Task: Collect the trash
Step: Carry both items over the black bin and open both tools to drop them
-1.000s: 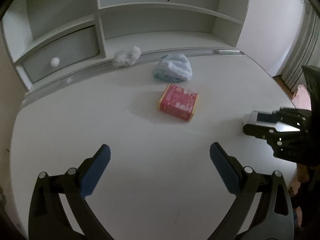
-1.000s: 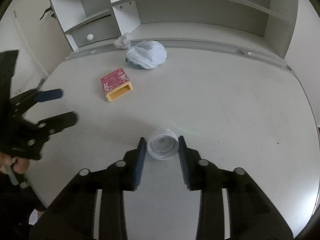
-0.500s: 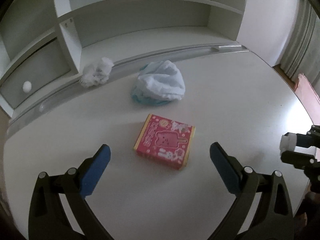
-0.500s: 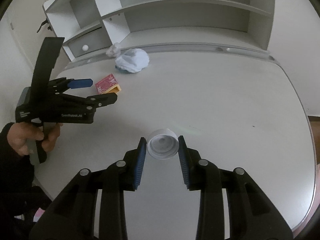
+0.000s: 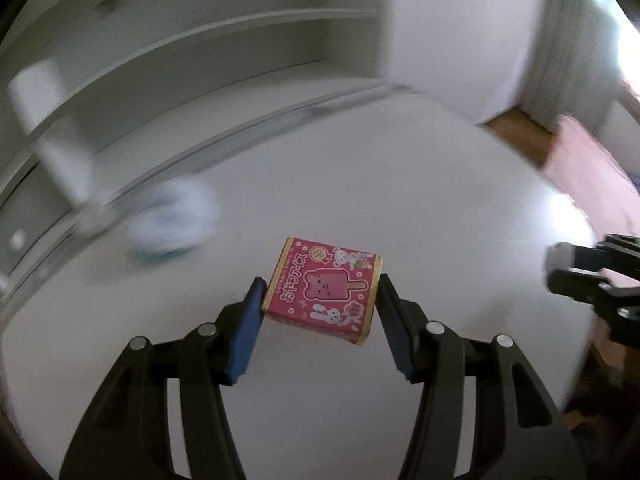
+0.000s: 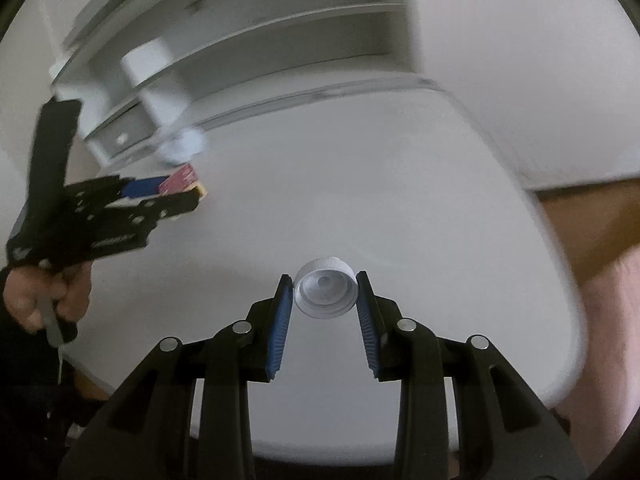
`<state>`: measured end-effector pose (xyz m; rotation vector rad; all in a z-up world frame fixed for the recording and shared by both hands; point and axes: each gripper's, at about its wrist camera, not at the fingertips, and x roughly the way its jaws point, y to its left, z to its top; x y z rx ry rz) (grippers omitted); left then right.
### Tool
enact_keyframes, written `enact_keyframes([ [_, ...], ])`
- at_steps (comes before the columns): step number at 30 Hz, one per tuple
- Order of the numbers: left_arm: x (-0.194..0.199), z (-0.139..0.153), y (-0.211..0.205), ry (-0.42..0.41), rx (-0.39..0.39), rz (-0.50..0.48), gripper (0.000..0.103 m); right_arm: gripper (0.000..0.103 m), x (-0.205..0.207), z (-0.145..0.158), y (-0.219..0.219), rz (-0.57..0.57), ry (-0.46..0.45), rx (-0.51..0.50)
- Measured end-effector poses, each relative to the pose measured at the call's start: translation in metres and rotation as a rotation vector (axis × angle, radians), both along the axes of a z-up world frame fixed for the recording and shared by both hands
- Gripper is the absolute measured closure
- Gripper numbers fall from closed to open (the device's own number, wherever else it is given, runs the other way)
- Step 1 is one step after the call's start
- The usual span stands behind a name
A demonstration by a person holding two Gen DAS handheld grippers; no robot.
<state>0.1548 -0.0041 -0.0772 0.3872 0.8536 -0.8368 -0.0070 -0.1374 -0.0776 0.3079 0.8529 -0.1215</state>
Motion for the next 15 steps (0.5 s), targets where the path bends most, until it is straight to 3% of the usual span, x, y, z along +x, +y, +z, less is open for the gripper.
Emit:
enact_keyframes([
  [8,-0.123,0.003,-0.150,0.030,-0.073,-0.364,0.048,0.072,-0.140,-0.021,-0.110,-0.354,0.033,0.025],
  [15,-0.240,-0.021,-0.243,0.049,-0.059,-0.657,0.048,0.072,-0.254,-0.052,-0.173,-0.602,0.091,0.071],
])
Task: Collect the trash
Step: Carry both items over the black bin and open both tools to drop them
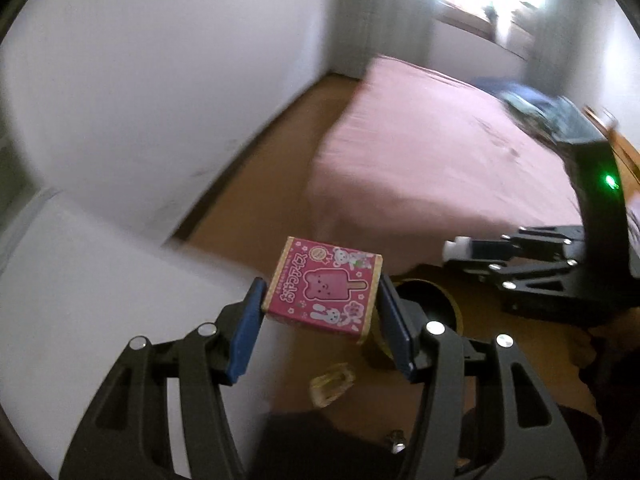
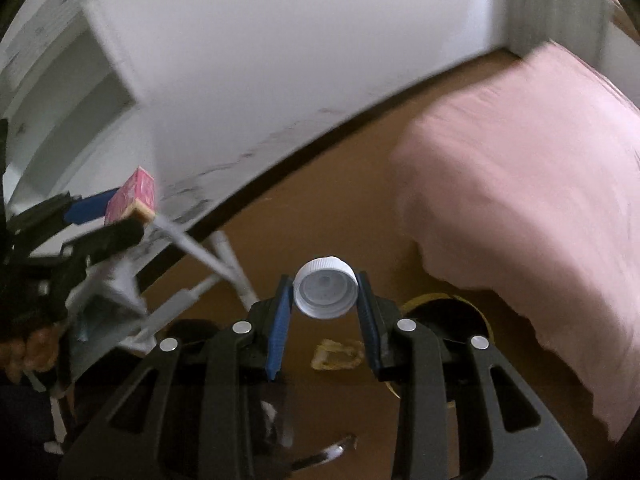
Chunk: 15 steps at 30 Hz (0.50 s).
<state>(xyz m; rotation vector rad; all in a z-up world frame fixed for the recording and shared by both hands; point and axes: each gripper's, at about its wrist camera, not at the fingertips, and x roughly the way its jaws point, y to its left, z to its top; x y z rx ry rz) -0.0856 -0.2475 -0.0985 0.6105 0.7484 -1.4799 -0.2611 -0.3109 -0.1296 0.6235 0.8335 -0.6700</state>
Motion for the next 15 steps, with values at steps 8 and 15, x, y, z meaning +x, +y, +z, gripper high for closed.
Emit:
enact_keyframes([
  [8,-0.071,-0.056,-0.046,0.033,0.088,-0.142,0.048,0.072,-0.071,-0.046,-0.032,-0.151,0.056,0.090],
  [15,-0.091,-0.073,-0.076,0.019,0.137,-0.180,0.048,0.072,-0.092,-0.067,-0.044,-0.206,0.055,0.138],
])
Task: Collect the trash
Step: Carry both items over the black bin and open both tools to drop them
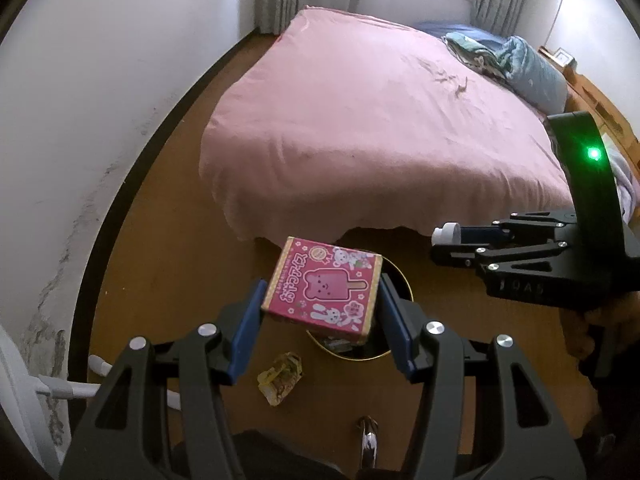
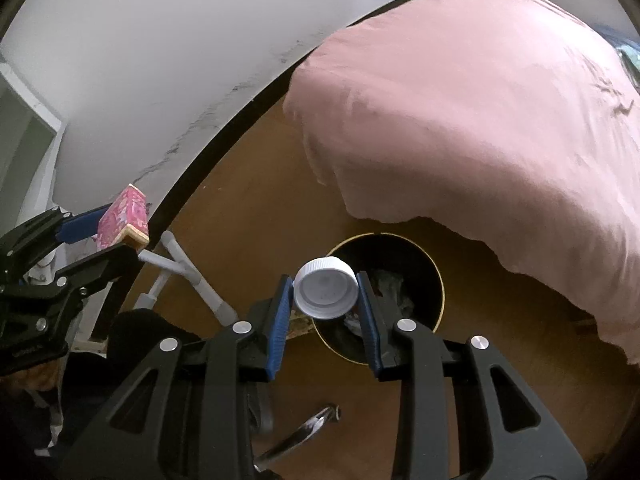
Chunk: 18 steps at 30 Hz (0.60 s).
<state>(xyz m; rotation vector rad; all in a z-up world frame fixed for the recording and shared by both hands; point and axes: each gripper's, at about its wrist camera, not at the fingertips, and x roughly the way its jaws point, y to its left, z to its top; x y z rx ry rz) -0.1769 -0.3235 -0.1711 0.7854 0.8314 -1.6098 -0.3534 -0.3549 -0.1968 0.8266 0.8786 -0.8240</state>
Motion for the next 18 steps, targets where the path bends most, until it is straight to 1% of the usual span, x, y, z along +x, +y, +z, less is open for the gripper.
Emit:
enact_keyframes([
  [6,-0.009,-0.006,-0.009,-0.008,0.025,-0.016,0.048,0.071,-0.010,-0.006,-0.003,-0.017,-0.013,0.017],
  [8,-0.012,-0.008,-0.011,-0.010,0.035,-0.020,0.048,0.068,-0.019,-0.007,-0.004,-0.030,-0.023,0.022],
  [10,-0.018,-0.009,-0.014,-0.015,0.040,-0.023,0.048,0.059,-0.024,-0.008,-0.006,-0.044,-0.033,0.023],
  [15,-0.028,-0.014,-0.020,-0.012,0.057,-0.044,0.048,0.053,-0.032,-0.008,-0.009,-0.058,-0.040,0.013],
  [18,-0.038,-0.019,-0.025,-0.003,0.065,-0.065,0.048,0.053,-0.041,-0.004,-0.011,-0.086,-0.051,0.008],
])
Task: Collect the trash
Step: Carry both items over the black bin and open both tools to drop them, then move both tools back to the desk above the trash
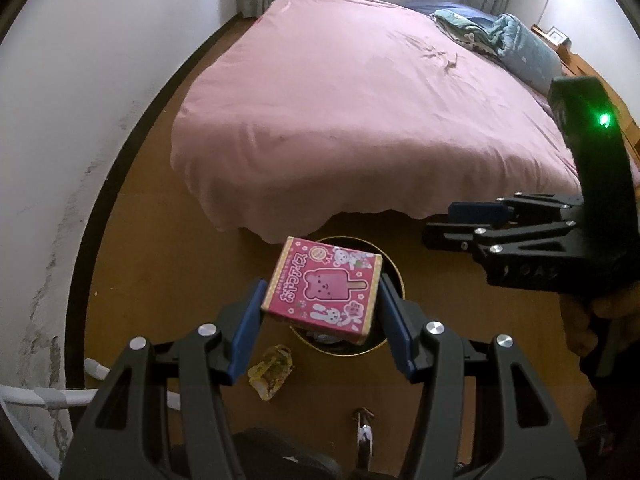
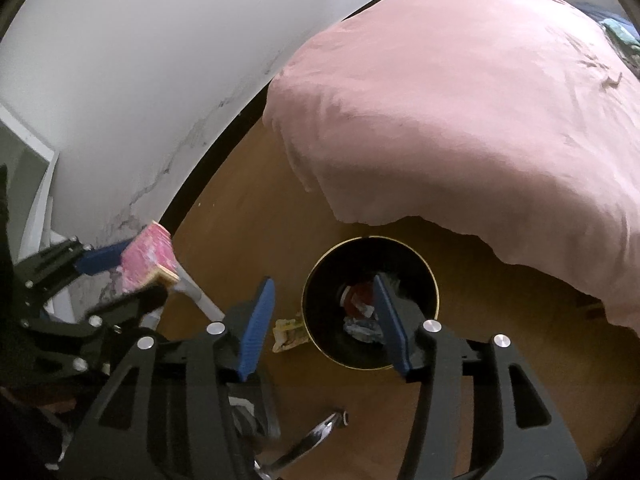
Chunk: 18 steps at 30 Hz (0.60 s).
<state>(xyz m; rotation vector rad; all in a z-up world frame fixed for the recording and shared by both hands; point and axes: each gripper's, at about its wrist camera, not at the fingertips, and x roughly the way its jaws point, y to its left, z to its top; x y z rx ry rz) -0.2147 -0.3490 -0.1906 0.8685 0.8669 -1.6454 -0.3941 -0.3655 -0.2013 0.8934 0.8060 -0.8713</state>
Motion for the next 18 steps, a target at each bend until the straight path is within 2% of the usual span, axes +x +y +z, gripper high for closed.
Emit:
enact_keyframes([
  [9,-0.041,-0.027,-0.023,0.027,0.052,-0.097,0.048,0.050,-0.034,0.016,0.001,-0.092,-0.009,-0.020],
  [12,-0.050,-0.028,-0.029,0.030,0.060,-0.108,0.041,0.050,-0.041,0.021,0.003,-0.109,-0.014,-0.022],
  [14,-0.053,-0.024,-0.030,0.023,0.049,-0.105,0.031,0.048,-0.044,0.026,0.006,-0.115,-0.016,-0.025],
  [18,-0.050,-0.011,-0.021,0.015,0.014,-0.102,0.027,0.047,-0.044,0.037,0.012,-0.119,-0.012,-0.041],
])
